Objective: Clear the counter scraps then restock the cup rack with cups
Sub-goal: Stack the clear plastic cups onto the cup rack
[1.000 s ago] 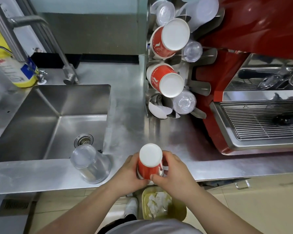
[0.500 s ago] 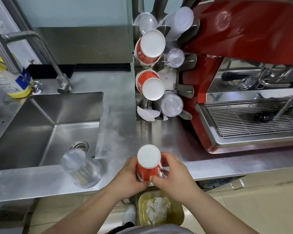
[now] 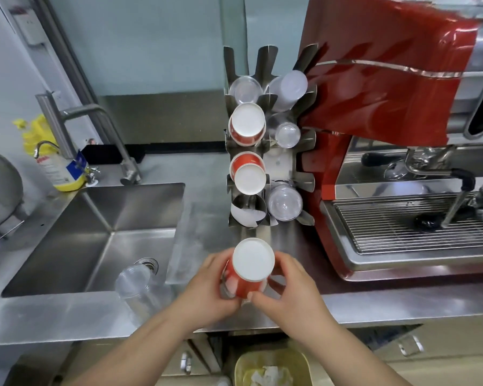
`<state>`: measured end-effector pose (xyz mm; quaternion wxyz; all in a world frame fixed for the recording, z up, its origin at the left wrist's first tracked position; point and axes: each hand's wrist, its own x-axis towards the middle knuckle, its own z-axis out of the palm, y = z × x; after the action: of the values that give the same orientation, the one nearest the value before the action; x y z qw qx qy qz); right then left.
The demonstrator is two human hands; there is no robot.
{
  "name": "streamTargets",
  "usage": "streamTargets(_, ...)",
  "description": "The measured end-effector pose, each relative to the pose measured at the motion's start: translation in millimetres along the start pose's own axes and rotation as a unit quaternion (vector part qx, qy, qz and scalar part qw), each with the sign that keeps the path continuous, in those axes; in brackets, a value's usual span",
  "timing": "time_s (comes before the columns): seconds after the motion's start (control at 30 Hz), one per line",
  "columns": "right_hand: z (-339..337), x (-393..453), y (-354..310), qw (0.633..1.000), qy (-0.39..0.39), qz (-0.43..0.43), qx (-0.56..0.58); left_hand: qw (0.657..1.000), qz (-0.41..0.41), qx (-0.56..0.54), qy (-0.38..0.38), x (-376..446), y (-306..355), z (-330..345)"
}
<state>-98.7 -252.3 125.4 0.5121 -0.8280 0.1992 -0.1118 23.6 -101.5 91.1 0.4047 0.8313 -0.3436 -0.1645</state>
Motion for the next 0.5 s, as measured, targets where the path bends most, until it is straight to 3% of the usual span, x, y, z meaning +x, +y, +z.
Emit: streamTargets(0.5,-49.4,20.7,-77.5,0.974,0.096,-0.194,0.061,0.970,0.197,0.126,0.060,52.6,85.6,-85.2)
